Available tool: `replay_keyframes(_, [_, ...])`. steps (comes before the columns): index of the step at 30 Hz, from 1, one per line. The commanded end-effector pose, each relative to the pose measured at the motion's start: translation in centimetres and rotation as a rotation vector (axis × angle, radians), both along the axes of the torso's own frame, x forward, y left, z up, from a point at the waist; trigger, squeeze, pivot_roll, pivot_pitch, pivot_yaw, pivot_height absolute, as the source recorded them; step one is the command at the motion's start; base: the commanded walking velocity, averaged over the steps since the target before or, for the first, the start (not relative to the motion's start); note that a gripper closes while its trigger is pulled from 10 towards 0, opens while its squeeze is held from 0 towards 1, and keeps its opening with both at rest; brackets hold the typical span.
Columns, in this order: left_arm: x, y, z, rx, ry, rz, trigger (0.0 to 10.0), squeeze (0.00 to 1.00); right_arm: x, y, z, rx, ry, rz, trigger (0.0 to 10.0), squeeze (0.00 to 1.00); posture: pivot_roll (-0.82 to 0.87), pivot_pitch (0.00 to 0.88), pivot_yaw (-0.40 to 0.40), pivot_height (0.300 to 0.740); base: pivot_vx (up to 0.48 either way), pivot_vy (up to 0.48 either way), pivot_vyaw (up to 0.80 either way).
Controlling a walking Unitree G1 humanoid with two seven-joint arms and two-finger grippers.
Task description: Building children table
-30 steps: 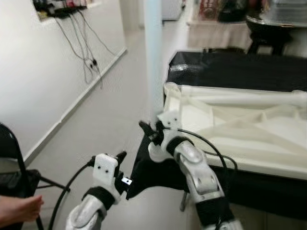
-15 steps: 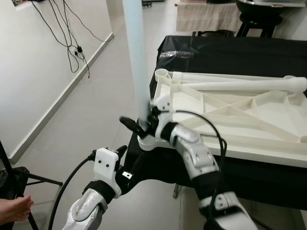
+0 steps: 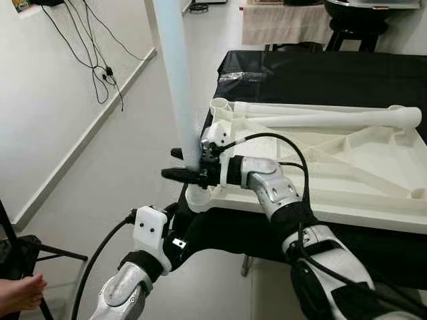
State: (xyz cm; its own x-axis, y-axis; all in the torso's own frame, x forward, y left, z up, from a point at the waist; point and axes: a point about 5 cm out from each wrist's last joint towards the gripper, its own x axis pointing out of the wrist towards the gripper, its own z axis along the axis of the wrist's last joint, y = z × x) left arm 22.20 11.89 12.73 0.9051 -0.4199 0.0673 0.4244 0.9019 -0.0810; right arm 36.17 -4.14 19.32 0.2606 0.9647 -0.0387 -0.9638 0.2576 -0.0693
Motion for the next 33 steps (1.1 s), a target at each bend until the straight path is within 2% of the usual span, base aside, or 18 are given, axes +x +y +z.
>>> replay_keyframes(1, [0.0,0.1,-0.4,0.009,0.012,0.012,10.0,0.0,-0.3,0.3,-0.7,-0.009,0.03,0.03,0.0,0.0,0.0,0.085,0.021,0.74,0.0,0.0,0.0])
replay_keyframes(3, [0.0,0.1,-0.4,0.007,0.012,0.012,10.0,0.0,-0.2,-0.2,-0.7,-0.012,0.024,0.023,0.0,0.0,-0.01,0.086,0.022,0.74,0.0,0.0,0.0])
replay_keyframes(5, [0.0,0.1,-0.3,0.003,0.01,0.013,10.0,0.0,-0.3,-1.6,-1.1,-0.045,-0.017,-0.016,0.0,0.0,-0.01,0.093,0.021,0.74,0.0,0.0,0.0])
replay_keyframes(6, [0.0,0.1,-0.3,0.003,0.01,0.013,10.0,0.0,-0.3,-1.6,-1.1,-0.045,-0.017,-0.016,0.0,0.0,-0.01,0.093,0.021,0.74,0.0,0.0,0.0])
replay_keyframes(8, [-0.1,0.1,-0.3,0.0,0.009,0.013,10.0,0.0,-0.1,-2.8,-1.8,-0.071,-0.027,-0.086,0.0,0.0,-0.01,0.094,0.02,0.74,0.0,0.0,0.0])
replay_keyframes(13, [-0.1,0.1,-0.3,0.0,0.008,0.013,10.0,0.0,0.1,-2.8,-1.9,-0.069,-0.025,-0.086,0.0,0.0,-0.01,0.094,0.02,0.74,0.0,0.0,0.0])
replay_keyframes(14, [-0.2,0.1,-0.3,0.0,0.008,0.013,10.0,0.0,-0.1,-2.8,-3.3,-0.085,0.002,-0.351,0.0,0.0,-0.02,0.101,-0.007,0.74,0.0,0.0,0.0])
replay_keyframes(15, [-0.2,0.1,-0.3,0.0,0.008,0.013,10.0,0.0,-0.1,-2.8,-3.3,-0.085,0.002,-0.351,0.0,0.0,-0.02,0.101,-0.007,0.74,0.0,0.0,0.0])
replay_keyframes(16, [-0.2,0.1,-0.3,-0.001,0.01,0.011,10.0,0.0,-2.7,-0.8,-5.5,-0.105,-0.014,-0.502,0.0,0.0,-0.03,0.113,0.017,0.74,0.0,0.0,0.0])
replay_keyframes(17, [-0.3,0.1,-0.3,0.0,0.01,0.009,10.0,0.0,-3.6,-0.3,-5.9,-0.088,-0.006,-0.656,0.0,0.0,-0.02,0.097,0.004,0.74,0.0,0.0,0.0])
replay_keyframes(18, [-0.3,0.1,-0.2,-0.002,0.008,0.012,10.0,0.0,-3.9,0.0,-5.9,-0.074,-0.003,-0.742,0.0,0.0,0.0,0.1,-0.004,0.74,0.0,0.0,0.0])
replay_keyframes(21, [-0.4,0.1,-0.3,-0.004,0.008,0.016,10.0,0.0,-3.7,0.5,-5.9,-0.063,-0.001,-0.743,0.0,0.0,-0.02,0.099,0.004,0.74,0.0,0.0,0.0])
replay_keyframes(24, [-0.4,0.1,-0.3,-0.001,0.006,0.028,10.0,0.0,-2.6,0.1,-5.6,-0.049,0.007,-0.775,0.0,0.0,-0.01,0.097,-0.001,0.74,0.0,0.0,0.0])
replay_keyframes(29, [-0.4,0.3,-0.2,-0.004,0.005,0.033,10.0,0.0,-2.5,0.1,-5.5,-0.047,0.005,-0.779,0.0,0.0,-0.01,0.097,-0.001,0.74,0.0,0.0,0.0])
replay_keyframes(30, [-0.3,0.2,-0.3,-0.002,0.005,0.029,10.0,0.0,-2.5,0.0,-5.4,-0.062,0.005,-0.785,7.0,0.0,-0.01,0.09,0.003,0.74,0.0,0.0,0.0])
replay_keyframes(31, [-0.3,0.1,-0.3,-0.001,0.006,0.026,10.0,0.0,-2.7,0.1,-5.0,-0.068,0.003,-0.776,10.0,0.7,-0.01,0.09,0.003,0.74,0.0,0.0,0.0])
replay_keyframes(32, [-0.3,0.1,-0.3,-0.001,0.006,0.026,10.0,0.0,-2.7,0.1,-5.0,-0.068,0.003,-0.776,10.0,0.7,-0.01,0.09,0.003,0.74,0.0,0.0,0.0])
replay_keyframes(33, [-0.2,0.1,-0.3,-0.001,0.007,0.023,10.0,0.0,-2.7,0.3,-4.4,-0.044,0.012,-0.71,10.0,1.0,-0.01,0.084,0.004,0.74,0.0,0.0,0.0])
